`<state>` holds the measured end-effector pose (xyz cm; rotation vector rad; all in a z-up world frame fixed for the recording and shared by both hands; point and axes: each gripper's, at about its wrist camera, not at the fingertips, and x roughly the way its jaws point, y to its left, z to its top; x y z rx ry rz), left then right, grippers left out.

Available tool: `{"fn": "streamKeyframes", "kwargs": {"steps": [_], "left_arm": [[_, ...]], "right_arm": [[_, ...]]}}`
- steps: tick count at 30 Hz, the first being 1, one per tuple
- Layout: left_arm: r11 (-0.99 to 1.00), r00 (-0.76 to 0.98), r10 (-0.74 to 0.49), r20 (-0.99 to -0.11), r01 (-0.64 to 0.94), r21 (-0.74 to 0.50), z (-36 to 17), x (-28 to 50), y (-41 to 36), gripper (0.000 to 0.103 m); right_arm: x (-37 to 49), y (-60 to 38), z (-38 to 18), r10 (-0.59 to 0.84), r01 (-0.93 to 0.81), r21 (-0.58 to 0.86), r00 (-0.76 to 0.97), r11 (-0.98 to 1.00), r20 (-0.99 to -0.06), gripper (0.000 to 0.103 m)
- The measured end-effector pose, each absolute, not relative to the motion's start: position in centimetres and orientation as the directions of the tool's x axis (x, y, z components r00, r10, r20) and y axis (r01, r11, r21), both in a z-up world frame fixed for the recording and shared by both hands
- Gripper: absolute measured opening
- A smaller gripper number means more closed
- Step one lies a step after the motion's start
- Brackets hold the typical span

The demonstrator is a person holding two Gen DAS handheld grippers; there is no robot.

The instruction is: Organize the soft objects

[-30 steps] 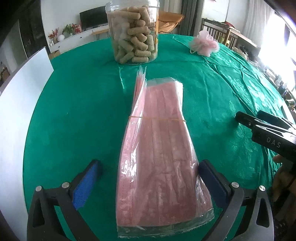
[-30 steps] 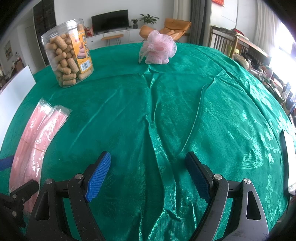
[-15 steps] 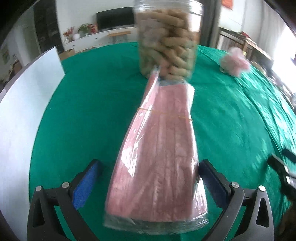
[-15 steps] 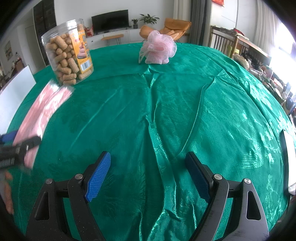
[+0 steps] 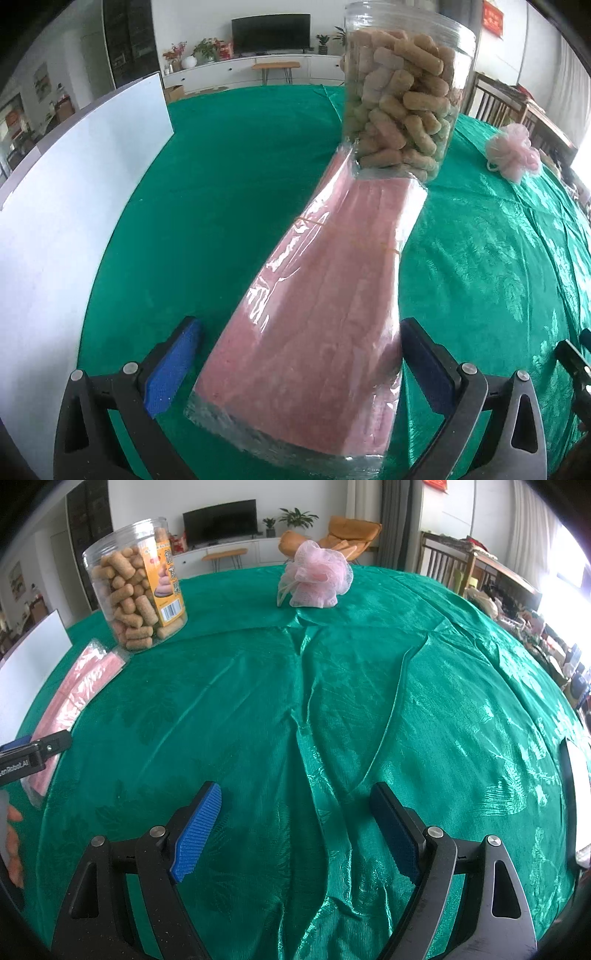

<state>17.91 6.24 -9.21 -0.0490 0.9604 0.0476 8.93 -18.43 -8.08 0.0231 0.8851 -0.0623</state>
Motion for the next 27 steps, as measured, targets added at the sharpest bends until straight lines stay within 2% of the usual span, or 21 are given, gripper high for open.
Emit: {"fn": "streamKeyframes", "kwargs": {"steps": [27], "left_arm": [[0.998, 0.577, 0.014, -0.817, -0.052, -0.019, -9.34, 18.07, 6.28, 0.103]], "right_arm": [[8.92, -18.41, -8.08, -0.046, 0.065, -0.006, 0.632, 0.998, -0.773, 0.085]]}}
